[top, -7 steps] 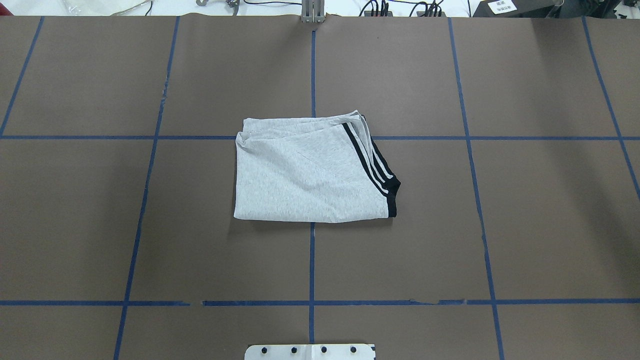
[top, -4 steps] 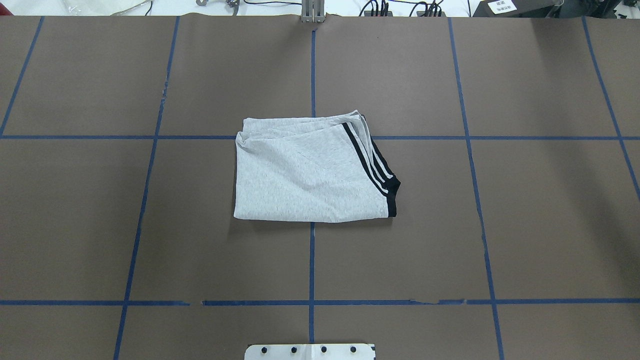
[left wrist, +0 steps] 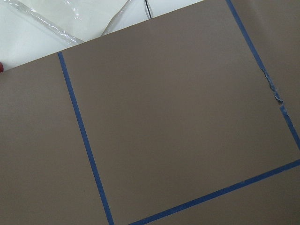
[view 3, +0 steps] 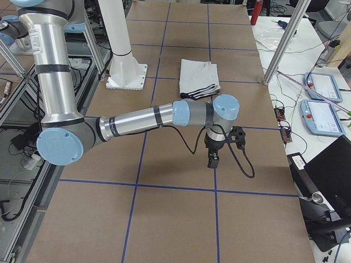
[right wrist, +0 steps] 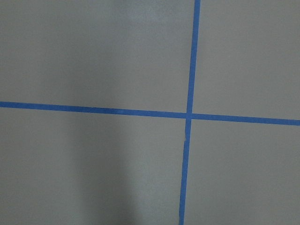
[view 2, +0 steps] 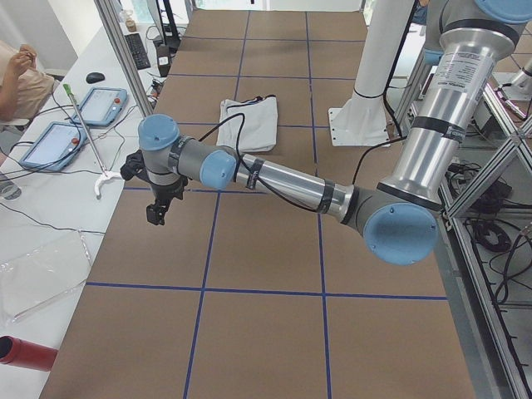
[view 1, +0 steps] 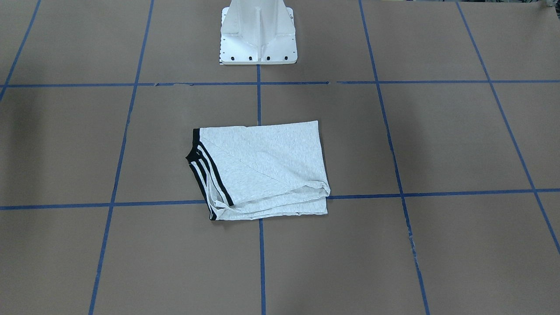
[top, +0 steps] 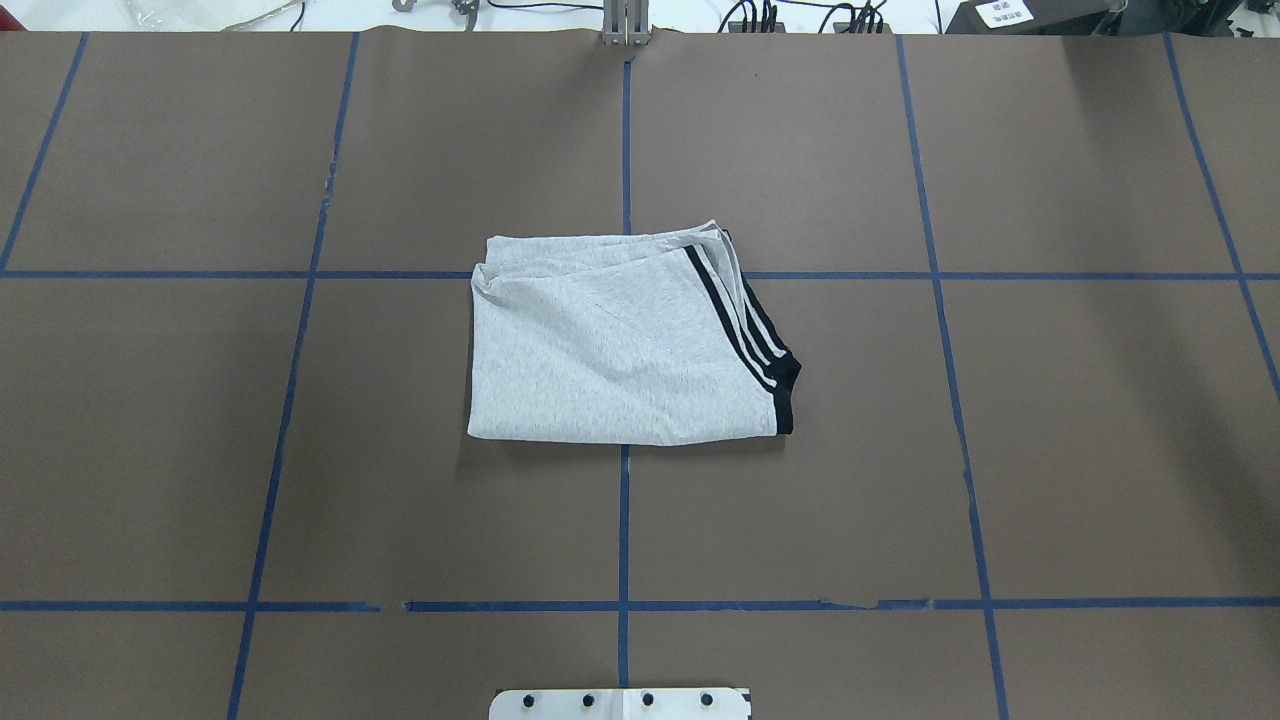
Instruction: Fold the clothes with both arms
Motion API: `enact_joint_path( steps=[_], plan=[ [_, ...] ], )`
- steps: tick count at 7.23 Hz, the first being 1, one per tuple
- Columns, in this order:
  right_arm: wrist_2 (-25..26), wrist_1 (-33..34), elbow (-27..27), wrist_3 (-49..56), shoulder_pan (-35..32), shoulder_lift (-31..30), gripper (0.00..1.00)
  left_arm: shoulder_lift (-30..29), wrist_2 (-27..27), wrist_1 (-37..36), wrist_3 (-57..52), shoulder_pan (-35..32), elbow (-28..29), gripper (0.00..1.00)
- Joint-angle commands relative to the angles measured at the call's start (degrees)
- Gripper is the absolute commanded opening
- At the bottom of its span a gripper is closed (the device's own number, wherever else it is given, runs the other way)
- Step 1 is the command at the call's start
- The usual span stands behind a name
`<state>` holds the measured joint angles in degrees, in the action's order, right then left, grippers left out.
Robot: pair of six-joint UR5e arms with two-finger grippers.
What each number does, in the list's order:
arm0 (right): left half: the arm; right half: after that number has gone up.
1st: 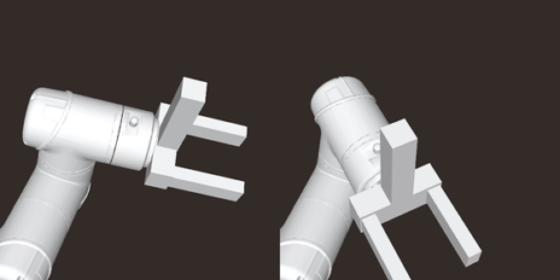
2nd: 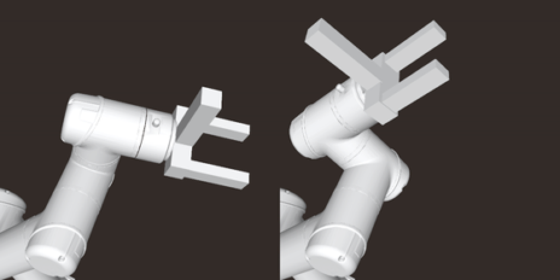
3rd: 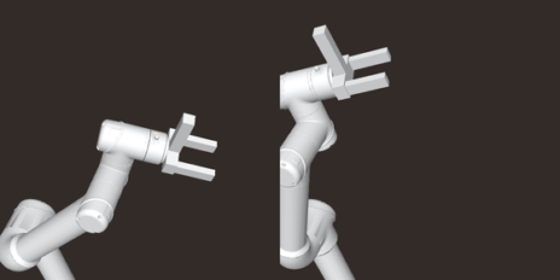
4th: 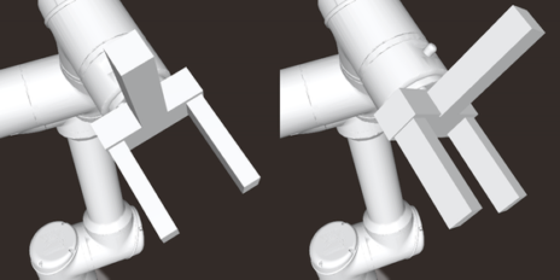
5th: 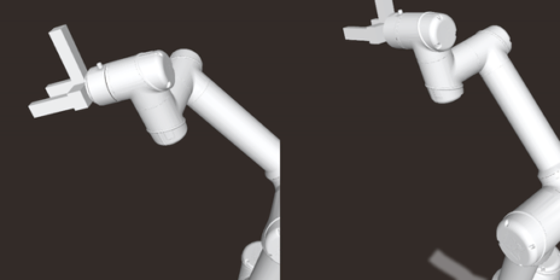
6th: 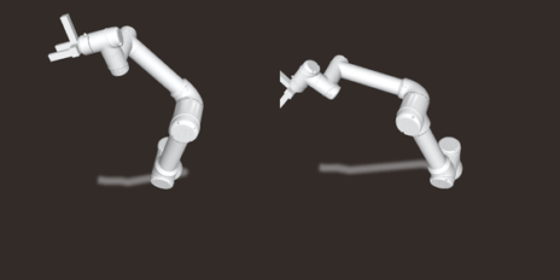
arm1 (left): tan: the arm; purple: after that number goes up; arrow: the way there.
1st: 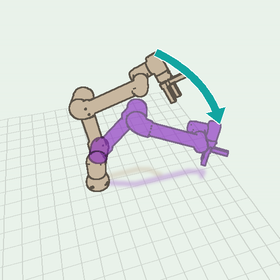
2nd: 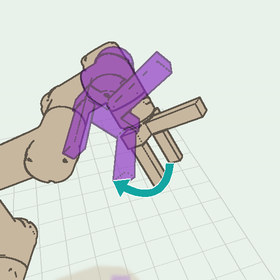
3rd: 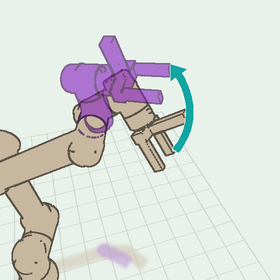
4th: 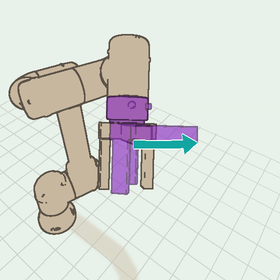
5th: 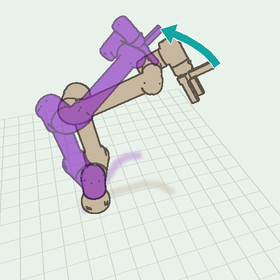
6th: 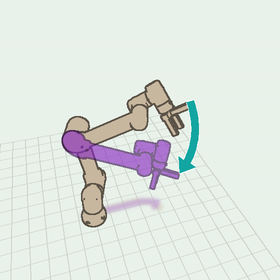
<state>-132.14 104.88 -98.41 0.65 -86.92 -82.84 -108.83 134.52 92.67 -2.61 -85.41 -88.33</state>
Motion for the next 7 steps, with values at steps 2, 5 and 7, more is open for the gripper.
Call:
enact_joint_path(
  steps=[2, 5, 7],
  plan=[
    [0.13, -0.20, 0.06, -0.03, 1.14, 0.04, 1.00, -0.76, -4.70, -2.93, -0.29, 0.78, -1.32, 1.00],
    [0.13, -0.38, 0.33, -0.03, 2.37, 0.04, 1.00, 2.31, -4.18, -2.58, 0.32, 0.77, -5.10, 1.00],
    [0.04, -0.38, 0.24, -0.03, 2.46, 0.13, 1.00, 2.40, -4.09, -2.58, 0.32, 0.78, -5.02, 1.00]
  ],
)
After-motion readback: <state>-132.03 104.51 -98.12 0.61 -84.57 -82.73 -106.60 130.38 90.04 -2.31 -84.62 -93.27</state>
